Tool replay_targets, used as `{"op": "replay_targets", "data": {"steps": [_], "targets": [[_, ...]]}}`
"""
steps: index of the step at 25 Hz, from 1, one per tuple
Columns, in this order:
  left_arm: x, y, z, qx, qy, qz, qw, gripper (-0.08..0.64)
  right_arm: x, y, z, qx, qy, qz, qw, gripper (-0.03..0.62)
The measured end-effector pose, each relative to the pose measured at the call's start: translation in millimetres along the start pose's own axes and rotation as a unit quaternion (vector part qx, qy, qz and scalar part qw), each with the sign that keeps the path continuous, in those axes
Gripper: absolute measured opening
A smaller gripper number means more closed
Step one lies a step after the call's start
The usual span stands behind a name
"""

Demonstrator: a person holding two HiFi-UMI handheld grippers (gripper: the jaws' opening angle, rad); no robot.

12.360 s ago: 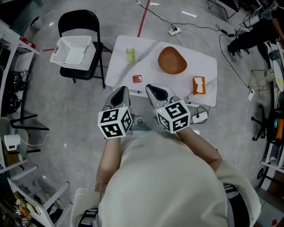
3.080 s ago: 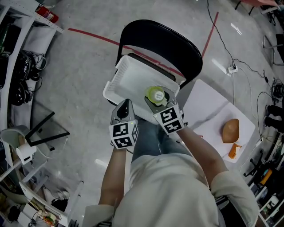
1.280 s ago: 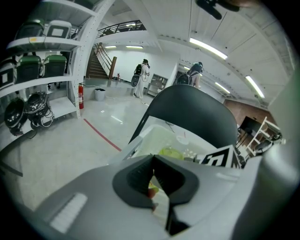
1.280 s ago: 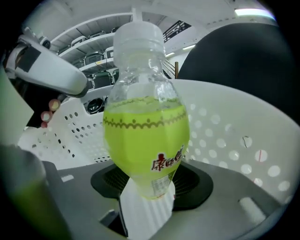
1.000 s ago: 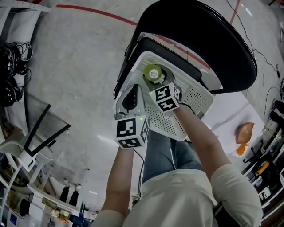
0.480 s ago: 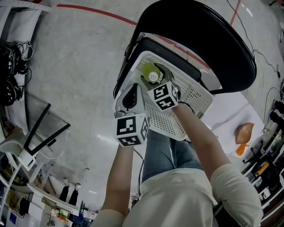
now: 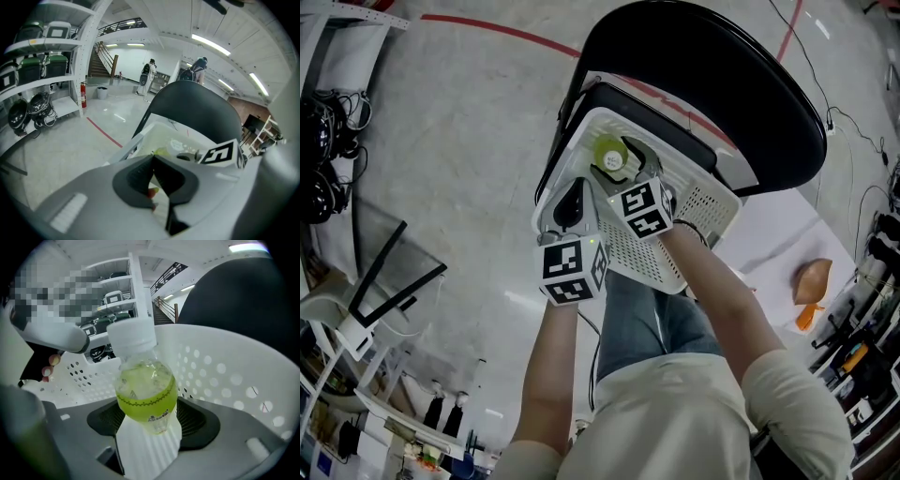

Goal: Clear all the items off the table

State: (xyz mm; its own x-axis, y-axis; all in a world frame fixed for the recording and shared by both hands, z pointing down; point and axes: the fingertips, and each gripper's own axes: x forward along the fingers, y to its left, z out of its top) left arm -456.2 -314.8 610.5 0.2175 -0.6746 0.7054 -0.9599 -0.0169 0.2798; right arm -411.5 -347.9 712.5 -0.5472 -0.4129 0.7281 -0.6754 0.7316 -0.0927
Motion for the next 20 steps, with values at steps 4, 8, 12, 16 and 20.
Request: {"op": "replay_targets", "data": {"steps": [4, 8, 12, 16, 20], "targets": [[-5.7, -5.5, -0.9, -0.002, -0.001, 0.001, 1.0000, 0.009, -17.1, 0.6, 5.4, 0.008, -0.012, -0.005, 1.000, 0.336], [-12.9, -16.0, -0.1, 0.004, -0.004, -0.001, 1.0000, 0.009, -38.0, 1.6, 7.6, 0.012, -0.019, -0.007, 1.000, 0.333], [-22.2, -27.2, 0.9, 0.010, -0.007, -0.003, 0.9999, 0.009, -60.0, 3.1, 8.5, 0.009, -0.024, -0.011, 1.000, 0.327], [-31.0, -39.7, -2.0, 0.012, -0.006, -0.005, 0.9999, 0.009, -82.2, 1.9, 8.1, 0.010, -0.030, -0.014, 0.999, 0.318], [-38.8, -49.7, -6.3, 0.013, -0.007, -0.008, 0.9999, 0.009, -102.2, 1.1, 8.4, 0.008, -0.036, -0.018, 0.999, 0.297]]}}
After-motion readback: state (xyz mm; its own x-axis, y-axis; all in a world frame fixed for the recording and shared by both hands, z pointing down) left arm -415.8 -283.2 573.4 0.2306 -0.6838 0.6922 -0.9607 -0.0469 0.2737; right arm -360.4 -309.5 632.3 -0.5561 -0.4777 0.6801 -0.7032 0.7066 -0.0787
